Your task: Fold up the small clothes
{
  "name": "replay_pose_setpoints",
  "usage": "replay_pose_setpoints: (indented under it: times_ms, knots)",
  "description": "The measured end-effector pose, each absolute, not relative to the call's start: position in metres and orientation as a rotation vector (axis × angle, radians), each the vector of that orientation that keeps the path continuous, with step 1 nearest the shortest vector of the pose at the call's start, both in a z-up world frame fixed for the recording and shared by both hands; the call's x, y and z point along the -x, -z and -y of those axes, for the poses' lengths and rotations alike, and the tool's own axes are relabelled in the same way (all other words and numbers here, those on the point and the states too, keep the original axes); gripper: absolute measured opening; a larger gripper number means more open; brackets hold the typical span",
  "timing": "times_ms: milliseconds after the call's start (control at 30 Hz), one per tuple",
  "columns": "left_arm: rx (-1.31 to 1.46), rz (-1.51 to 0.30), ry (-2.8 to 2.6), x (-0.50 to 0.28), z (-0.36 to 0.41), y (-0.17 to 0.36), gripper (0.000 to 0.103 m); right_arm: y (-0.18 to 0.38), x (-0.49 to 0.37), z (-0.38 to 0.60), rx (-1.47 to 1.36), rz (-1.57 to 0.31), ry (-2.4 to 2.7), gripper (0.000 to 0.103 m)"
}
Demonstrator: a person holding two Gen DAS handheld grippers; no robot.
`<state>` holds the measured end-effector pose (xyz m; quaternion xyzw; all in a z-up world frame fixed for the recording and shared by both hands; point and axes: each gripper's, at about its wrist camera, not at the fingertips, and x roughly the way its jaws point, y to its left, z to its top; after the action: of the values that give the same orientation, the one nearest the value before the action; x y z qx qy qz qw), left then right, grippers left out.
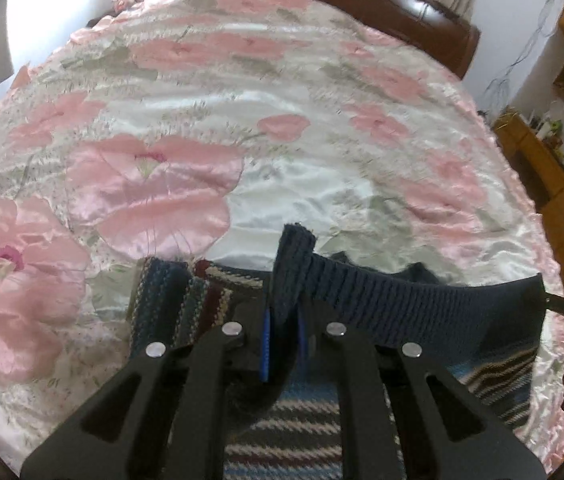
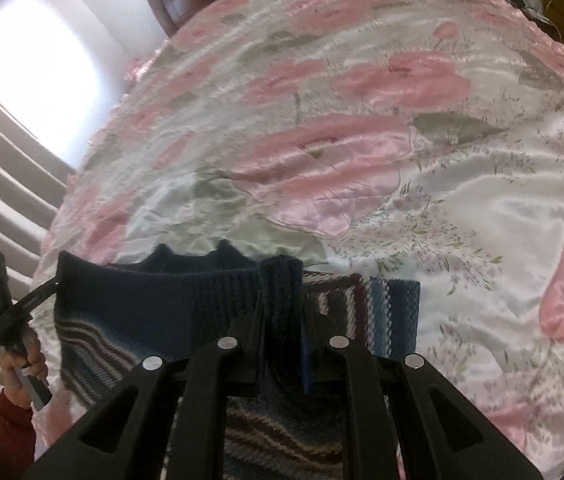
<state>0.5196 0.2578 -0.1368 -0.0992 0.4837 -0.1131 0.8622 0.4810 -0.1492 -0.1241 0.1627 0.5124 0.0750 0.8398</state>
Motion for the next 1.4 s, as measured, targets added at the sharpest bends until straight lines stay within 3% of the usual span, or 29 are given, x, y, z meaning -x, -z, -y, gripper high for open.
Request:
replay_pose_setpoints:
  times_ms: [533,600,733,833,967,1133,1267,1367,1400]
  knots:
    - [0.121,-1.118,0.147,-0.544,-0.249,0.209,0.016,0.206,-0.501,0.158,-0.403,-1.168,-0.072,0.015]
    - [0.121,-1.115,0.141,-0.543,-0.249,0.207,0.017,0.204,-0.500,0.157,-0.409,-1.168,-0.081,0.022]
    - [0.134,-1.101,0.141,-0.529,-0.257,0.189,0.032,0.175,-0.478,0.159,-0.352,-1.147,-0.092,0.050]
    - [0.107,-1.087,0.160,-0.504,-0.267,0.170,0.048,0.151,-0.446,0.165,-0.318,-1.130,-0.126,0.052]
    - [0.059,-1.093,0.204,-0.453,-0.287,0.157,0.054,0.139,-0.385,0.172,-0.273,-1.171,-0.184,0.061]
    - [0.098,-1.133,0.223,-0.398,-0.318,0.164,0.054,0.149,-0.318,0.178,-0.290,-1.204,-0.230,0.065]
    - [0.057,-1.137,0.224,-0.369,-0.315,0.170,0.054,0.169,-0.295,0.175,-0.304,-1.235,-0.233,0.065]
    - [0.047,-1.148,0.211,-0.365,-0.310,0.175,0.050,0.179,-0.292,0.169,-0.307,-1.243,-0.225,0.048]
    - [0.058,-1.161,0.205,-0.367,-0.309,0.176,0.048,0.179,-0.292,0.168,-0.289,-1.241,-0.207,0.037]
